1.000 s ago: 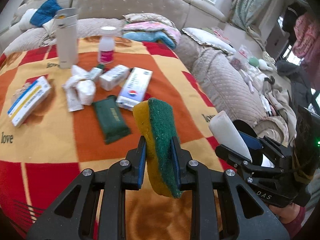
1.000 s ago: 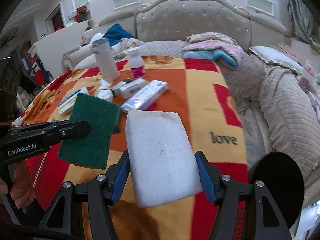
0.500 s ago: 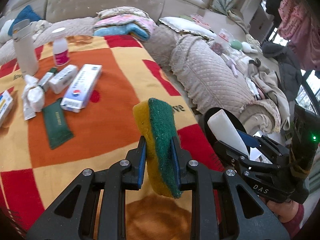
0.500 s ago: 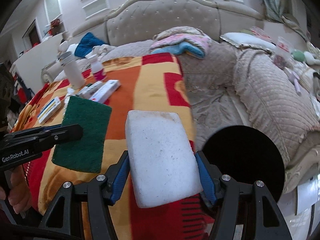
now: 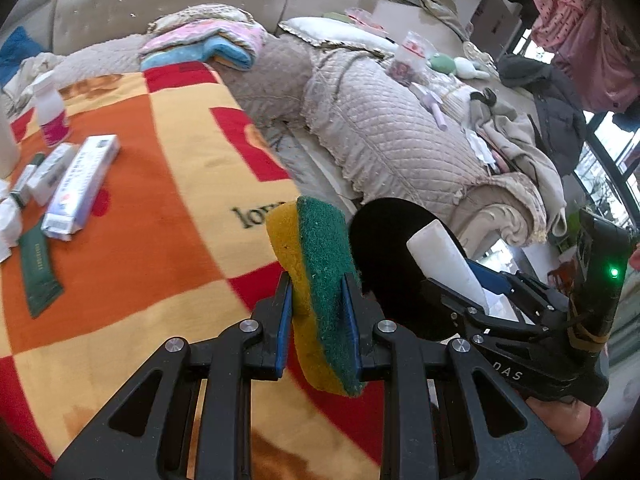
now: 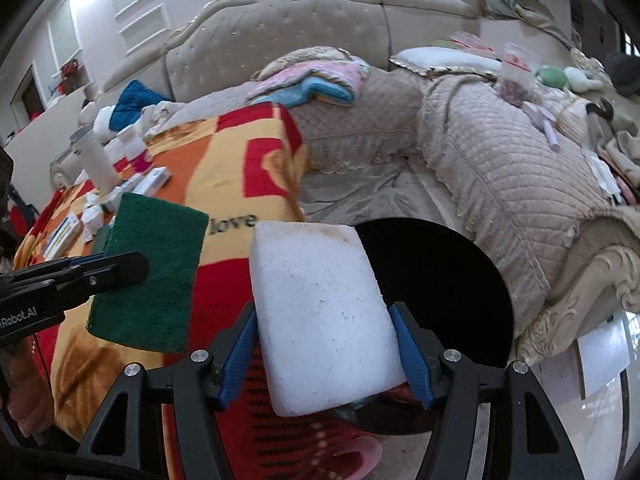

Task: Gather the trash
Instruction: 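Carry the green sponge and white sponge block over the black bin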

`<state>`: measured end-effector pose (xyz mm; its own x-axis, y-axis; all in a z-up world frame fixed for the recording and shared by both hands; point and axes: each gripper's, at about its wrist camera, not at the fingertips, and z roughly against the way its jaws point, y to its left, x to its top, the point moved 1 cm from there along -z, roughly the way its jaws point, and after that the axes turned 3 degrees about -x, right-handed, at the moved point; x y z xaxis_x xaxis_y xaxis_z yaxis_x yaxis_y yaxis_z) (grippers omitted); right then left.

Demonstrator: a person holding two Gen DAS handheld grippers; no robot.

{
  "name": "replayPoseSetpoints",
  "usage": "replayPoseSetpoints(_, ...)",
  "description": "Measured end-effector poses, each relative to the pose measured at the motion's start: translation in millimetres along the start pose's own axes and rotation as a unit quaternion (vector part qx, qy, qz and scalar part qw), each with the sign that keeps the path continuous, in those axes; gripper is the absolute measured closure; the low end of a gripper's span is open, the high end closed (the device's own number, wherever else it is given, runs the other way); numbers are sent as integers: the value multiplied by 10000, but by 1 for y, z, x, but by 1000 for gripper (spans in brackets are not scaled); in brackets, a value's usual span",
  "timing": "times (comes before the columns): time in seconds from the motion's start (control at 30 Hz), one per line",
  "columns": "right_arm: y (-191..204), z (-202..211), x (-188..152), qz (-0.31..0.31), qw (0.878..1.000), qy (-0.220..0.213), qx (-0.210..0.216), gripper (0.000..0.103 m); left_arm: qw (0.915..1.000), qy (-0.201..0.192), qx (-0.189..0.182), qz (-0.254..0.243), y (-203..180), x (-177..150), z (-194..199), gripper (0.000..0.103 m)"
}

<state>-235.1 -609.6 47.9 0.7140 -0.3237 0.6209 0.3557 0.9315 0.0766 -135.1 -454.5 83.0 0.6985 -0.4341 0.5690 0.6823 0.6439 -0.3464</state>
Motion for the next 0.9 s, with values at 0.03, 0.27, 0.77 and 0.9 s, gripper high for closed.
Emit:
replayPoseSetpoints(0.03, -6, -1, -1, -51, 10000, 12, -30, 40, 10000, 25, -23, -23, -4, 1, -4, 82)
replayPoseSetpoints(0.27, -32, -7, -6, -273, 9994, 110, -168, 40, 9997, 164, -170, -74, -23, 6, -30, 82)
replayPoseSetpoints(0.77, -52, -17, -12, -488, 9982, 217, -262, 40, 9991, 367, -212, -92, -35, 5, -60, 82)
replayPoseSetpoints(0.9, -53, -19, -11, -506, 9981, 229, -266, 39, 9991, 374, -207, -40, -33, 5, -63, 82)
